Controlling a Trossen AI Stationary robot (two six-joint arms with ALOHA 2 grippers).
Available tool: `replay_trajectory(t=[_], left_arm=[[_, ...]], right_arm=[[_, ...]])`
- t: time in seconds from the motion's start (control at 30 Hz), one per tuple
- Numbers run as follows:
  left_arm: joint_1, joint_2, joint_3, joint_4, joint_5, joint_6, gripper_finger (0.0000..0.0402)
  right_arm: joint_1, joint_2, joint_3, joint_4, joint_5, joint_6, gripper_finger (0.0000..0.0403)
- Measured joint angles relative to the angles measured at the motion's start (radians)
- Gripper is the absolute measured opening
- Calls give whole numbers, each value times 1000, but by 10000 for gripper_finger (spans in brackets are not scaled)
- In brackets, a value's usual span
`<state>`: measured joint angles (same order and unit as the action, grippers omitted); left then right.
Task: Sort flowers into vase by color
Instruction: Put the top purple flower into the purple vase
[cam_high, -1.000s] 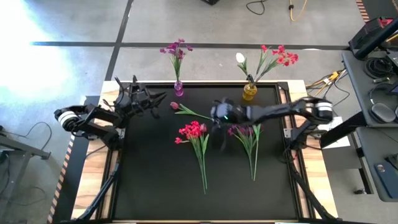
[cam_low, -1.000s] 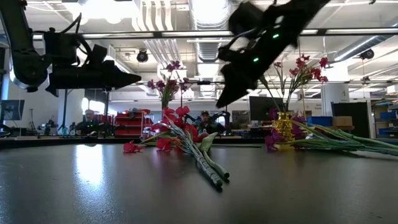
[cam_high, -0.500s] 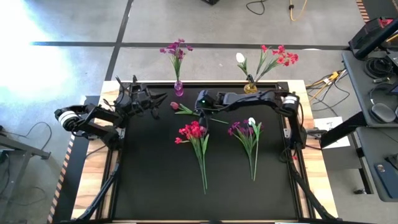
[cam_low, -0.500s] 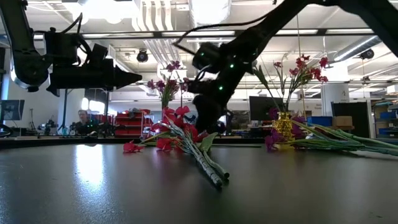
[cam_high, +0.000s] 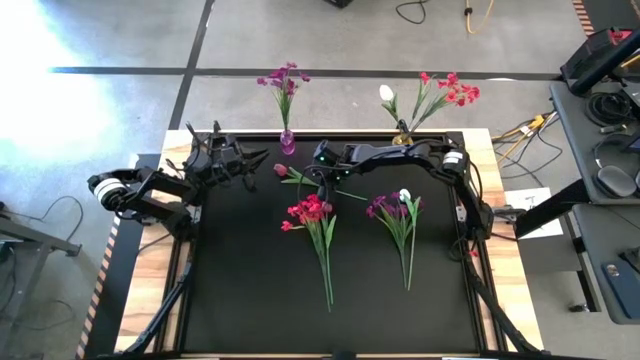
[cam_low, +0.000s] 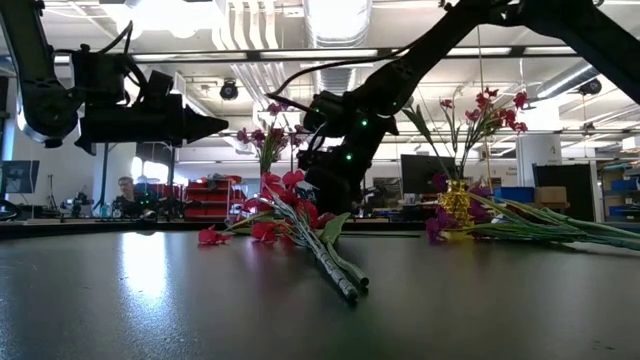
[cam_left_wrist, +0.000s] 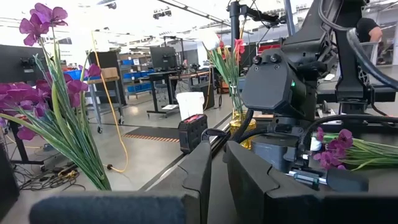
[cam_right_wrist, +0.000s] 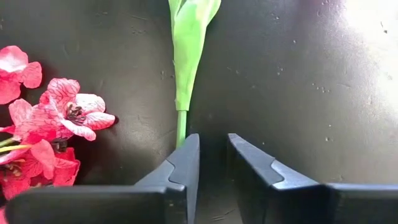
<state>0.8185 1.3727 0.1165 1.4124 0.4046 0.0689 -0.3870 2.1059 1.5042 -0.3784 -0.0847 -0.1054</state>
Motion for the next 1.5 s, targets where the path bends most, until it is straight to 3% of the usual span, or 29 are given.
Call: replay_trajectory(t=[0.23, 0.57, 0.73, 0.97, 1.23, 1.5], left_arm=[[0, 0, 0, 0, 0, 0, 37], [0, 0, -1, -3, -1, 0, 37], [0, 0, -1, -4, -1, -1, 37], [0, 0, -1, -7, -1, -1, 37], [0, 0, -1, -7, -2, 0, 37], [0, 0, -1, -4, -2, -6, 37]], right_arm=[[1, -17, -3, -13, 8, 3, 60], [10, -59, -4, -16, 53, 41, 153], [14, -24, -5, -11, 23, 41, 165], [16, -4, -5, -4, 3, 37, 130], [23, -8, -4, -2, 5, -11, 20], [46, -93, -4, 66, 73, -24, 13]])
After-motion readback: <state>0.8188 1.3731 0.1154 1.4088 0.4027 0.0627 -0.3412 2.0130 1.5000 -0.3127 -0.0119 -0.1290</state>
